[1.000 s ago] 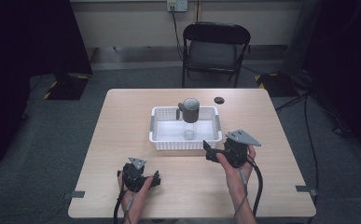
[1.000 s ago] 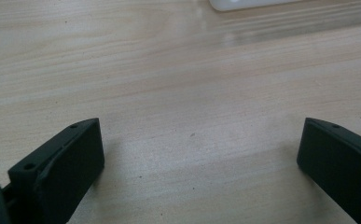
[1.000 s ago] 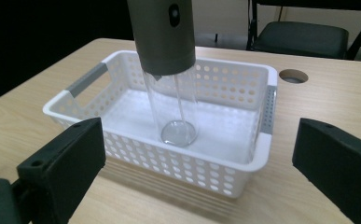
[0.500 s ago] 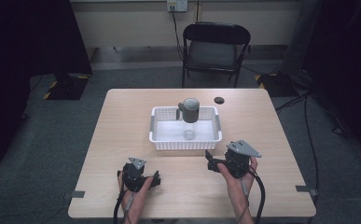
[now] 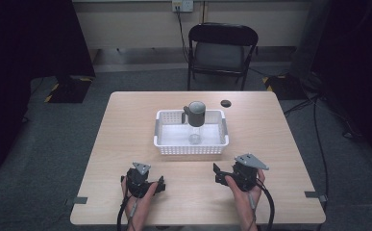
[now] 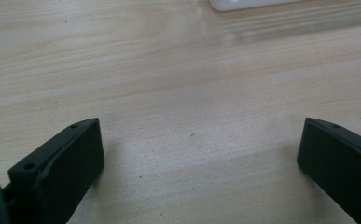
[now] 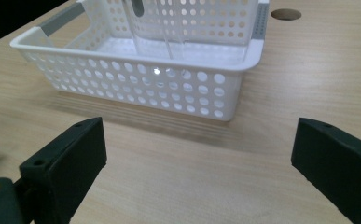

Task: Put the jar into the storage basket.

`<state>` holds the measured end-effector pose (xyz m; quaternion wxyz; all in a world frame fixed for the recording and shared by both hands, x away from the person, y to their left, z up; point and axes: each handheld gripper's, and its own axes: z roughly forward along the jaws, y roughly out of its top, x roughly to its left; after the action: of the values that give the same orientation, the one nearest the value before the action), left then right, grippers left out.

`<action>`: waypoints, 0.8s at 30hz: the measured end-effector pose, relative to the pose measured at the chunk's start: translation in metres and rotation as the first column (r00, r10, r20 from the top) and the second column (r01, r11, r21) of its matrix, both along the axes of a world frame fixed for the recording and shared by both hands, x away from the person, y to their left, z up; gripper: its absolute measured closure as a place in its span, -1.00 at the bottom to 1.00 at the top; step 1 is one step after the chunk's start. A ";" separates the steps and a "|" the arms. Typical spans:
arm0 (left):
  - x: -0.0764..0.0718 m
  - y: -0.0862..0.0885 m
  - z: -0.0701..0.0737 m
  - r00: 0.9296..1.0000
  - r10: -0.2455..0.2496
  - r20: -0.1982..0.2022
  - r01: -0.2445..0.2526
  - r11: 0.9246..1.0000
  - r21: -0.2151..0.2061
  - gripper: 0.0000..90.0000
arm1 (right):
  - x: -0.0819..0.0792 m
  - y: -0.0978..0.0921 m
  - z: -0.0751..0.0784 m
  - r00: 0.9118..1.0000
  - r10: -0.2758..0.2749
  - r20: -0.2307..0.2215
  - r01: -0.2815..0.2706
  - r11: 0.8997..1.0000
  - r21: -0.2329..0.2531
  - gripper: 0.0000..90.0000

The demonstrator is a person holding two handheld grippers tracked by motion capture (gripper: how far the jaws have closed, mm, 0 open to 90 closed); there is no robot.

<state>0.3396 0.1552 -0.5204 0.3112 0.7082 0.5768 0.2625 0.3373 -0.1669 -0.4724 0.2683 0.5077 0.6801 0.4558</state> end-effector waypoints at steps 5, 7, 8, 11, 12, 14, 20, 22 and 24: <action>0.000 0.000 0.000 1.000 0.000 0.000 0.000 1.000 0.000 -1.00 | -0.002 -0.001 -0.011 1.000 -0.005 -0.024 0.004 1.000 0.000 -0.94; 0.000 0.000 0.000 1.000 0.000 0.000 0.000 1.000 0.000 -1.00 | -0.002 -0.001 -0.015 0.999 -0.007 -0.032 0.007 1.000 -0.006 -0.94; 0.000 0.000 0.000 1.000 0.000 0.000 0.000 1.000 0.000 -1.00 | -0.002 -0.001 -0.016 0.999 -0.007 -0.038 0.007 1.000 -0.012 -0.92; 0.000 0.000 0.000 1.000 0.000 0.000 0.000 1.000 0.000 -1.00 | -0.002 0.000 -0.022 0.999 0.002 -0.053 -0.003 1.000 -0.026 -0.90; 0.000 0.000 0.000 1.000 0.000 0.000 0.000 1.000 0.000 -1.00 | -0.002 0.000 -0.025 0.998 -0.002 -0.058 0.000 0.999 -0.034 -0.91; 0.000 0.000 0.000 1.000 0.000 0.000 0.000 1.000 0.000 -1.00 | -0.002 -0.001 -0.029 0.998 -0.008 -0.070 0.005 0.999 -0.047 -0.91; 0.000 0.000 0.000 1.000 0.000 0.000 0.000 1.000 0.000 -1.00 | -0.003 0.000 -0.037 0.995 -0.021 -0.095 0.013 0.997 -0.077 -0.91; 0.000 0.000 0.000 1.000 0.000 0.000 0.000 1.000 0.000 -1.00 | -0.003 0.001 -0.038 0.994 -0.023 -0.104 0.014 0.996 -0.086 -0.91; 0.000 0.000 0.000 1.000 0.000 0.000 0.000 1.000 0.000 -1.00 | -0.003 0.001 -0.040 0.993 -0.030 -0.113 0.018 0.995 -0.103 -0.91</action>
<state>0.3396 0.1552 -0.5204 0.3112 0.7082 0.5768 0.2625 0.3343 -0.1656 -0.5127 0.2598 0.5269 0.7105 0.3874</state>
